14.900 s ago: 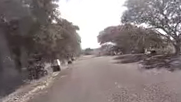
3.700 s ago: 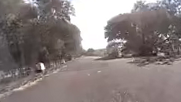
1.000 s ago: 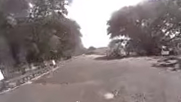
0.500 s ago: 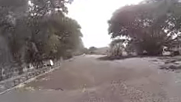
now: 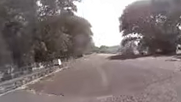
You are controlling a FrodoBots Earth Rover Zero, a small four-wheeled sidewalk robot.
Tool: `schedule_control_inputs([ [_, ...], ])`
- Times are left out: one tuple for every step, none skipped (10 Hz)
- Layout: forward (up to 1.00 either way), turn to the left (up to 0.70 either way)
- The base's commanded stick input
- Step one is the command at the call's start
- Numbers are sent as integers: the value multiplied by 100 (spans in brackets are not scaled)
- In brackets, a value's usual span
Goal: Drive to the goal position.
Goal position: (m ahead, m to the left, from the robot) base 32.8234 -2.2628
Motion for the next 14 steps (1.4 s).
schedule_control_inputs([
  [70,0],
  [70,0],
  [70,0],
  [70,0],
  [70,0],
  [70,0],
  [70,0],
  [70,0],
  [70,0],
  [70,0],
  [70,0],
  [70,0],
  [70,0],
  [70,0],
])
